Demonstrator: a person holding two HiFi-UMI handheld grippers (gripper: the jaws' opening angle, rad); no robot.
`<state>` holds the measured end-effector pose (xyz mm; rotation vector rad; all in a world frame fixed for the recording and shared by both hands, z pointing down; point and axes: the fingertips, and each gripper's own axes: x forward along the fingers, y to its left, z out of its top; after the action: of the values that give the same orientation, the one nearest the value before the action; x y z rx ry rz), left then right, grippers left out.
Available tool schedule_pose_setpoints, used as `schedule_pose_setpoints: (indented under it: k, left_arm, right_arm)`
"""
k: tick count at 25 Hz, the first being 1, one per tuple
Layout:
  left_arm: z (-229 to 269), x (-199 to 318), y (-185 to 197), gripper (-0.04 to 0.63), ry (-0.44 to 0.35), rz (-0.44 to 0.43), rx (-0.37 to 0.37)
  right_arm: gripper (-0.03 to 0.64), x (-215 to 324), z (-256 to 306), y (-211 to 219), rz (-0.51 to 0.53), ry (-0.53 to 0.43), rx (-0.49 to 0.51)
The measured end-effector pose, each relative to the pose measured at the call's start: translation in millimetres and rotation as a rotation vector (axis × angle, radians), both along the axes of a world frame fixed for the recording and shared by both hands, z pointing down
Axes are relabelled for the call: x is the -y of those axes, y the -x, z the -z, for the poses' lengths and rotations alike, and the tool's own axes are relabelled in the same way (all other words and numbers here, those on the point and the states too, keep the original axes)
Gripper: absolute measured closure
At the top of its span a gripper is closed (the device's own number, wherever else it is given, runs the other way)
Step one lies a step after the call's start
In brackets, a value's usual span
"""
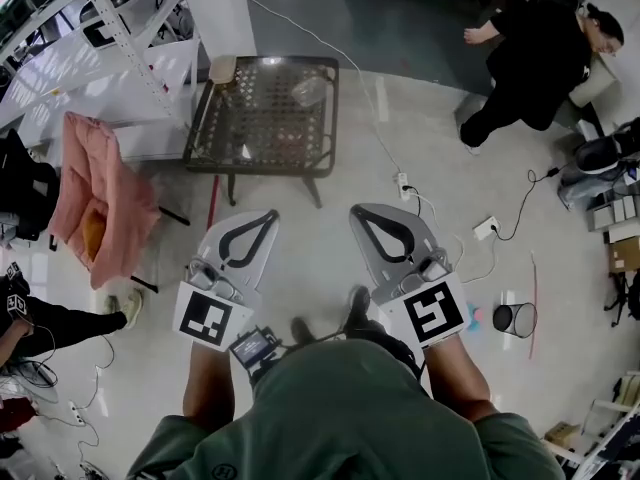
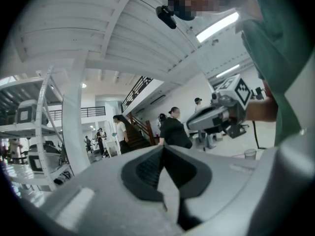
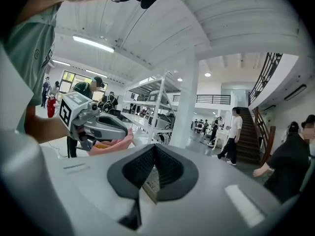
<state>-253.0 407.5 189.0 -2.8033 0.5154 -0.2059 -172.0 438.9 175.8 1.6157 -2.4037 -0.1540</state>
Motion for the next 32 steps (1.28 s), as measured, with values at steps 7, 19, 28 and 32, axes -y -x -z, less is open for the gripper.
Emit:
schedule_pose_setpoints:
  k: [7,19,28,32]
  left_arm:
    - [-3,26,-64,0.592,0.024,0.065,0.024]
    - [-4,52,-142,0.592,0.012,0.203,0.056]
    - [-16,94,-152,0.592,0.015,0.198,0.071]
    - [-16,123,-159,0.592,0.008,0.131,0.057]
  right_arm:
    - [0.611,30,-7,-66,0.052,0.029,0.018]
    - [0.611,65,-5,-156,0.181,0.000,0.031]
    - [0.611,104,-24,-167,0.167,0.024,0.061]
    - [0.611,127,-19,-170,0.113,0.010,0.048]
